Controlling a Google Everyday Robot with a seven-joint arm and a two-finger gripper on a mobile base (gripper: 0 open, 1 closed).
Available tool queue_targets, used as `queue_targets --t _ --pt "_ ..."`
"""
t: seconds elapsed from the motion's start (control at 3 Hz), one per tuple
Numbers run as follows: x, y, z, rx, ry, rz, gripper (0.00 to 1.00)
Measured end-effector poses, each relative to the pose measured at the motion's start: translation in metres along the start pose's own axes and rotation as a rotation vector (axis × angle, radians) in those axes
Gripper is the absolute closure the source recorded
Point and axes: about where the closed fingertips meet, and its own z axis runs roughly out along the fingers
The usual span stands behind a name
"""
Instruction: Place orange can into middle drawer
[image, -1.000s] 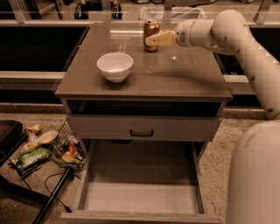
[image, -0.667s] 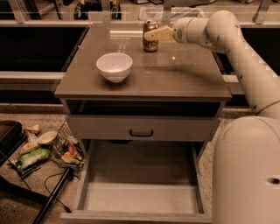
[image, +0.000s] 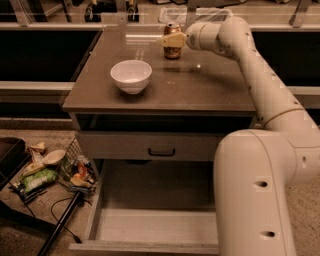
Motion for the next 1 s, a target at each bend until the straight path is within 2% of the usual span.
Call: queue_targets --t 0.33,0.67,1.0 --pt "0.01 0.004 0.026 -0.009 0.002 -0.023 0.14" --pt "0.017 0.006 0.044 -0.012 0.003 -0.05 0.38" --pt "0.017 0.004 0.046 -0.01 0.015 -0.074 0.61"
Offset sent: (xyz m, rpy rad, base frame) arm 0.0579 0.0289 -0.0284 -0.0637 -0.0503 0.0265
